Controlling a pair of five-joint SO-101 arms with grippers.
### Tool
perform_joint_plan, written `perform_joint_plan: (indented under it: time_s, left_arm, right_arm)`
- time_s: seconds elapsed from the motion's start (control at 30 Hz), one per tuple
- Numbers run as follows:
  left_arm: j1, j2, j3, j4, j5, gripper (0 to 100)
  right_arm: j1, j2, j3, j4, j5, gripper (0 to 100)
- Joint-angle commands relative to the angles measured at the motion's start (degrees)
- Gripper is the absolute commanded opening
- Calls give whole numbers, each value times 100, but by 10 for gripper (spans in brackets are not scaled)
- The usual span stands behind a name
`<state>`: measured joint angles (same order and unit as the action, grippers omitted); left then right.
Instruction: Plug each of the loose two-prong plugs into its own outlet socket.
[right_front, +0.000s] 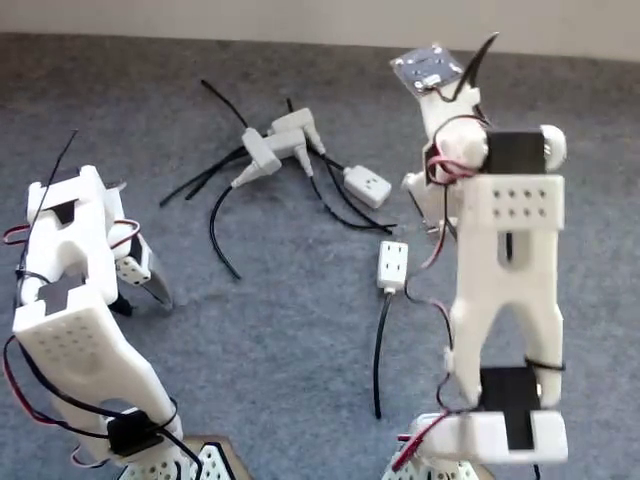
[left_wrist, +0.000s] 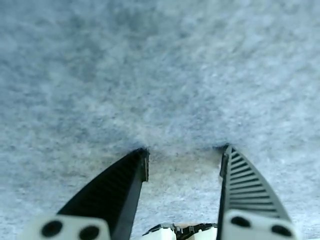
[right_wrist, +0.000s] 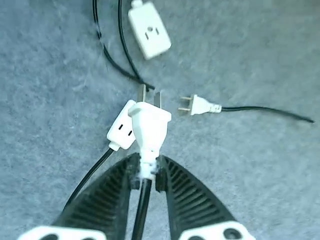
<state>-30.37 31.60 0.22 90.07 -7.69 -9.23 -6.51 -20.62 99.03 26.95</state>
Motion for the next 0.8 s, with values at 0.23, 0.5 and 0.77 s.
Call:
perform_joint_plan:
  time_s: [0.23,0.5,0.77]
  left_arm:
    - [1200,-954,101,-712,369,231]
    - [2264,-3846,1596,-1389,1662,231]
    - [2712,-7679,4497,-3367,2927,233]
  right_arm:
    - [-1007,-2237,1095,207,-369,5]
    - [-1798,-3099,1490,207,-1037,5]
    - [-2009,-3125,1982,171,-1029,5]
